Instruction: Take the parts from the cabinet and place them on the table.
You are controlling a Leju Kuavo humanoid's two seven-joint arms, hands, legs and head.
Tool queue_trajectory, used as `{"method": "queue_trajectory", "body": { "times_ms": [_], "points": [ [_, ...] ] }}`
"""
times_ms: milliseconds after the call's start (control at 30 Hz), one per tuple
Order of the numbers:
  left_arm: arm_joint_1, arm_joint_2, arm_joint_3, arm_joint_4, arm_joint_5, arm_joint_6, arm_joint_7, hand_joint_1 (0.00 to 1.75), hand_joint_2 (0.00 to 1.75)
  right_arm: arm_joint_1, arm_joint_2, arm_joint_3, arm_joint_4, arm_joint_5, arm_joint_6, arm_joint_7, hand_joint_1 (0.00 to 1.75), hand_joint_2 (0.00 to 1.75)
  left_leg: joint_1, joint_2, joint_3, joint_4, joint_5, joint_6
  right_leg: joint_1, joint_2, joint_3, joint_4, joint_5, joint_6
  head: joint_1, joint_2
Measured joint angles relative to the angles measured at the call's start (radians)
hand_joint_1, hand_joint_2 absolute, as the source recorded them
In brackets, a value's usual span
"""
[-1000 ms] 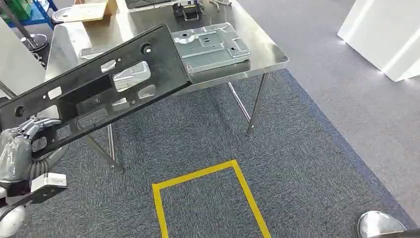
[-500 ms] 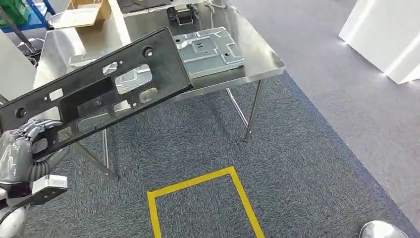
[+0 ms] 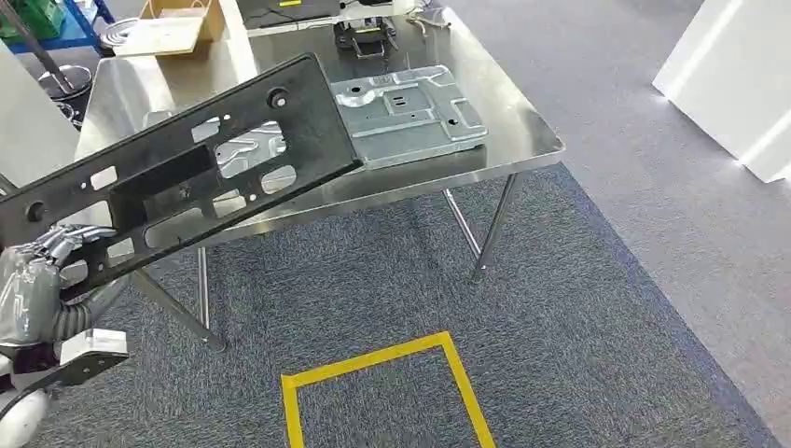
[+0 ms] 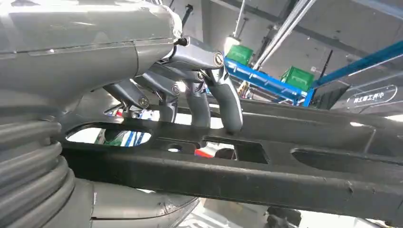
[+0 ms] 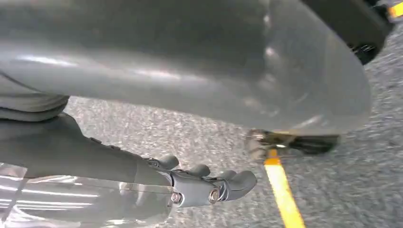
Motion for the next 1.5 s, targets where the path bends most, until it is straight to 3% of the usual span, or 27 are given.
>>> {"method": "queue_trajectory", "body": {
  "times_ms": [67,167,233,300,367,400,500,533,567,600,667,733,833,867,900,933,967,1033,1100,1167,1233,1267,1333,1367,1400,1433,1500],
  "points": [
    [-0.003,-0.001,-0.002,0.002,-0.001,0.002,0.000,1.75,1.75,-0.004,-0.002,0.000,0.000,0.000,0.000,0.000,0.00,0.00,-0.003,-0.002,0.009,-0.004,-0.011,-0.012,0.008,0.000,-0.001,-0.006,-0.010,-0.013,0.000,0.000],
    [-0.002,0.001,-0.003,0.002,-0.002,0.002,0.000,1.75,1.75,-0.004,0.000,0.000,0.000,0.000,0.002,0.000,0.00,0.00,-0.004,-0.002,0.014,0.019,0.006,-0.028,0.000,0.002,0.026,-0.025,-0.013,-0.036,-0.001,0.000],
    [-0.005,0.002,-0.005,0.003,-0.003,0.002,0.000,1.75,1.75,-0.003,0.001,0.000,0.000,0.000,0.004,0.000,0.00,0.00,0.000,0.006,-0.041,0.132,0.011,-0.036,-0.004,0.000,0.055,-0.042,-0.026,-0.049,-0.001,0.000],
    [-0.007,0.001,-0.005,0.003,-0.002,0.003,0.000,1.75,1.75,-0.004,0.001,0.000,0.000,0.000,0.003,0.000,0.00,0.00,0.005,0.006,-0.124,0.252,-0.051,-0.047,-0.005,0.001,0.072,-0.043,-0.041,-0.050,-0.001,0.000],
    [-0.003,0.001,-0.007,0.004,-0.003,0.002,0.000,1.75,1.75,-0.004,0.001,-0.001,0.000,0.000,0.004,0.000,0.00,0.00,0.011,0.006,-0.182,0.305,-0.102,-0.052,-0.005,0.003,0.093,-0.043,-0.059,-0.047,0.000,0.000],
    [-0.002,0.001,-0.008,0.005,-0.003,0.002,0.000,1.75,1.75,-0.003,0.001,-0.001,0.000,0.000,0.003,0.000,0.00,0.00,0.014,0.007,-0.188,0.281,-0.085,-0.055,-0.006,0.003,0.107,-0.043,-0.069,-0.044,-0.001,0.000],
    [-0.002,0.001,-0.008,0.006,-0.003,0.002,0.000,1.75,1.75,-0.001,0.001,-0.001,0.000,-0.001,0.003,0.000,0.00,0.00,0.020,0.014,-0.132,0.060,0.092,-0.057,-0.009,0.002,0.144,-0.043,-0.100,-0.031,0.000,0.000],
    [-0.003,0.001,-0.008,0.008,-0.003,0.002,0.000,1.75,1.75,0.001,0.001,-0.002,0.000,-0.001,0.003,0.000,0.00,0.00,0.019,0.022,-0.133,0.019,0.120,-0.054,-0.009,0.001,0.152,-0.039,-0.107,-0.024,0.000,0.000],
    [-0.004,0.001,-0.010,0.009,-0.004,0.003,0.000,1.75,1.75,-0.006,0.001,-0.002,0.000,-0.001,0.004,0.000,0.00,0.00,0.010,0.024,-0.133,0.017,0.077,-0.046,-0.008,0.002,0.147,-0.040,-0.110,-0.018,-0.001,0.000],
    [0.001,0.001,-0.011,0.009,-0.006,0.003,0.000,1.75,1.75,-0.007,0.001,-0.002,0.000,-0.001,0.004,0.001,0.00,0.00,0.006,0.021,-0.127,0.016,0.094,-0.036,-0.009,0.000,0.150,-0.043,-0.117,-0.007,0.000,0.000],
    [0.001,0.001,-0.011,0.009,-0.010,0.003,0.001,1.75,1.75,-0.005,0.001,-0.002,0.000,-0.001,0.004,0.000,0.00,0.00,0.007,0.015,-0.109,0.012,0.091,-0.017,-0.010,-0.001,0.164,-0.031,-0.116,0.005,0.000,0.000],
    [-0.006,0.001,-0.011,0.008,-0.010,0.003,0.000,1.75,1.75,-0.007,-0.001,-0.002,0.000,0.000,0.005,0.000,0.00,0.00,0.009,0.013,-0.088,0.002,0.087,-0.005,-0.013,-0.001,0.145,0.024,-0.124,0.012,0.000,0.000],
    [-0.007,0.001,-0.011,0.008,-0.012,0.003,0.000,1.75,1.75,-0.012,0.000,-0.002,0.000,0.000,0.006,0.000,0.00,0.00,0.003,0.013,-0.073,0.001,0.070,0.009,-0.009,0.000,-0.008,0.241,-0.208,0.015,0.000,0.000],
    [-0.006,0.001,-0.012,0.008,-0.013,0.003,0.001,1.75,1.75,-0.010,0.000,-0.002,0.000,0.000,0.006,0.000,0.00,0.00,0.001,0.012,-0.065,0.001,0.062,0.010,-0.009,0.000,-0.046,0.276,-0.230,0.013,0.000,0.000],
    [-0.006,0.001,-0.013,0.008,-0.013,0.003,0.001,1.75,1.75,-0.007,0.000,-0.002,0.000,0.002,0.006,0.000,0.00,0.00,0.000,0.010,-0.055,0.001,0.054,0.010,-0.009,0.000,-0.061,0.270,-0.226,0.010,0.000,0.000],
    [-0.006,0.000,-0.014,0.008,-0.013,0.003,0.001,1.75,1.75,-0.005,0.000,-0.002,0.000,0.003,0.005,0.000,0.00,0.00,0.000,0.007,-0.042,0.001,0.045,0.009,-0.008,0.000,-0.058,0.228,-0.198,0.007,0.000,0.000],
    [-0.006,0.000,-0.014,0.008,-0.013,0.003,0.001,1.75,1.75,-0.004,0.000,-0.002,0.000,0.004,0.005,0.000,0.00,0.00,-0.001,0.006,-0.028,0.001,0.036,0.008,-0.007,0.000,-0.040,0.161,-0.149,0.002,0.000,0.000],
    [-0.006,0.000,-0.014,0.008,-0.013,0.003,0.003,1.75,1.75,-0.001,-0.003,-0.002,0.000,0.005,0.005,0.000,0.00,0.00,0.000,0.006,-0.011,-0.002,0.017,0.001,0.002,0.000,0.007,0.007,-0.014,-0.018,0.001,0.000],
    [-0.012,0.000,-0.015,0.010,-0.015,0.001,0.003,1.75,1.75,-0.004,-0.005,-0.002,0.000,0.006,0.005,0.000,0.00,0.00,-0.007,0.002,-0.002,0.000,-0.005,-0.014,0.006,0.007,0.010,-0.002,-0.053,-0.028,0.000,0.000],
    [-0.011,0.001,-0.016,0.011,-0.016,0.001,0.003,1.75,1.75,-0.004,-0.004,-0.002,0.000,0.008,0.006,0.000,0.00,0.00,-0.009,0.000,0.018,0.016,0.010,-0.025,0.002,0.006,0.027,-0.019,-0.034,-0.040,0.000,0.000],
    [-0.014,0.001,-0.016,0.011,-0.016,0.001,0.003,1.75,1.75,-0.002,-0.002,-0.002,0.000,0.010,0.006,0.000,0.00,0.00,-0.004,0.007,0.017,0.054,-0.011,-0.034,-0.003,0.004,0.057,-0.023,-0.034,-0.050,0.000,0.000],
    [-0.017,0.002,-0.016,0.011,-0.015,0.000,0.003,1.75,1.75,-0.004,-0.002,-0.002,0.000,0.011,0.006,0.000,0.00,0.00,-0.003,0.008,-0.017,0.114,-0.025,-0.036,-0.002,0.004,0.062,-0.022,-0.040,-0.056,0.000,0.000],
    [-0.017,0.001,-0.016,0.012,-0.013,0.000,0.003,1.75,1.75,-0.007,-0.002,-0.002,0.000,0.011,0.005,0.000,0.00,0.00,0.000,0.008,-0.111,0.251,-0.094,-0.045,-0.002,0.006,0.069,-0.022,-0.051,-0.058,0.000,0.000],
    [-0.016,0.001,-0.016,0.014,-0.013,0.000,0.003,1.75,1.75,-0.007,-0.003,-0.002,0.000,0.011,0.005,0.000,0.00,0.00,0.002,0.008,-0.144,0.288,-0.123,-0.050,-0.001,0.007,0.074,-0.022,-0.058,-0.058,0.000,0.000],
    [-0.015,0.001,-0.017,0.016,-0.013,0.000,0.003,1.75,1.75,-0.005,-0.003,-0.002,0.000,0.011,0.005,0.000,0.00,0.00,0.004,0.008,-0.162,0.288,-0.126,-0.052,-0.001,0.007,0.083,-0.022,-0.065,-0.058,0.000,0.000],
    [-0.015,0.001,-0.017,0.017,-0.013,0.000,0.003,1.75,1.75,-0.004,-0.003,-0.002,0.000,0.011,0.005,0.000,0.00,0.00,0.004,0.008,-0.160,0.251,-0.106,-0.050,0.000,0.008,0.094,-0.022,-0.074,-0.056,0.000,0.000],
    [-0.015,0.001,-0.017,0.017,-0.013,0.000,0.003,1.75,1.75,-0.002,-0.003,-0.002,0.000,0.011,0.005,0.000,0.00,0.00,0.003,0.008,-0.120,0.096,0.008,-0.039,0.002,0.008,0.120,-0.022,-0.092,-0.052,0.000,0.000]
  ]
}}
